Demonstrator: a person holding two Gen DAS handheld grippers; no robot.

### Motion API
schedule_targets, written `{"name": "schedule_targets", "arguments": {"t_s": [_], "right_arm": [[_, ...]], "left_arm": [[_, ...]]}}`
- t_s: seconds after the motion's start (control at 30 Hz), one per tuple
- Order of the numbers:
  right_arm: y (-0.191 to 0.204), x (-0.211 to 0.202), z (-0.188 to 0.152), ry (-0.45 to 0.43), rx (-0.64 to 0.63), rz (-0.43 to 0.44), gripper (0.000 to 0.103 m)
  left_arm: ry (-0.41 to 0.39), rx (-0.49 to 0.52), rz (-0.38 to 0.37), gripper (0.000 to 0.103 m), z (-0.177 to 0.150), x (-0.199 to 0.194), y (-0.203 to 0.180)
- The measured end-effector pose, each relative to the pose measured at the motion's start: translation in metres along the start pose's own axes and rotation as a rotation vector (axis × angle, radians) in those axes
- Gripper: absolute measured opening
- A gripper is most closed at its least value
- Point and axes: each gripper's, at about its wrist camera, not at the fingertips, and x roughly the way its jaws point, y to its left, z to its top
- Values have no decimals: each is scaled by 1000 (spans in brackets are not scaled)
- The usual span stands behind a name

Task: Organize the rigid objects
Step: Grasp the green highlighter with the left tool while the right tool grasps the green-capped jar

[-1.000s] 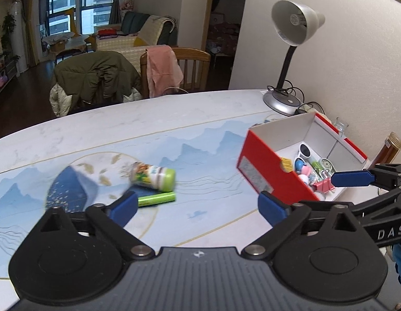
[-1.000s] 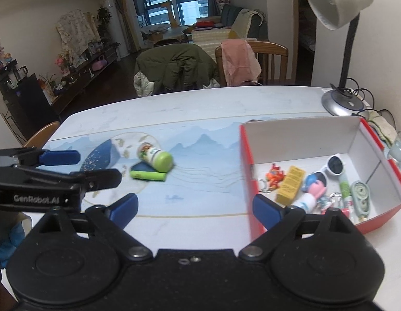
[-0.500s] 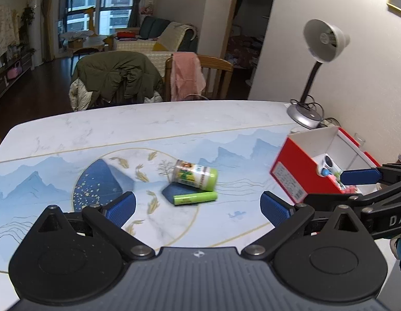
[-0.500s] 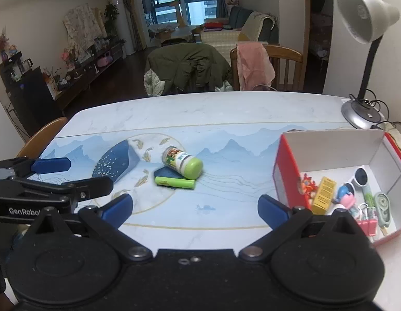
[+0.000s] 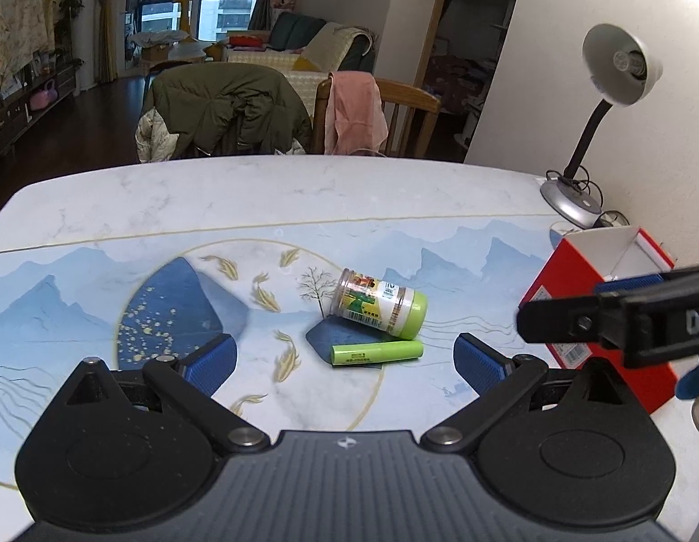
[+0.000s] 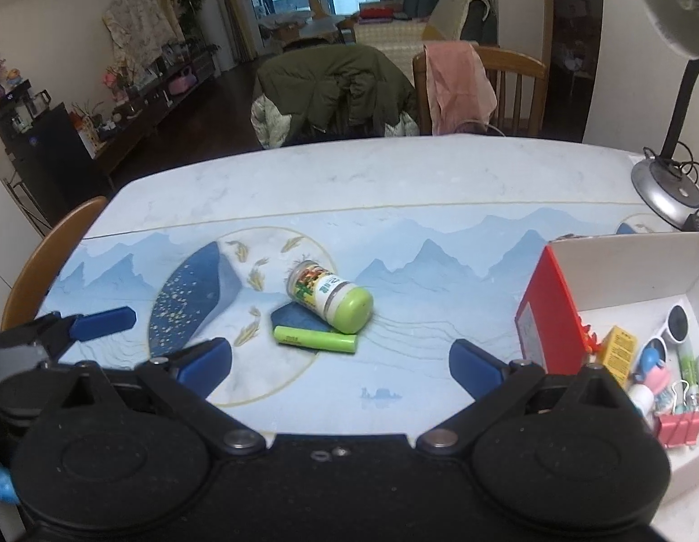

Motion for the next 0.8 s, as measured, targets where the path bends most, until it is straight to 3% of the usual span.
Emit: {"name": "schedule_targets", "arguments": {"t_s": [0.8], "right_arm": [[-3, 125, 49, 193, -151, 42, 93]], "left_arm": [[107, 4, 53, 103, -19, 106, -34]]}}
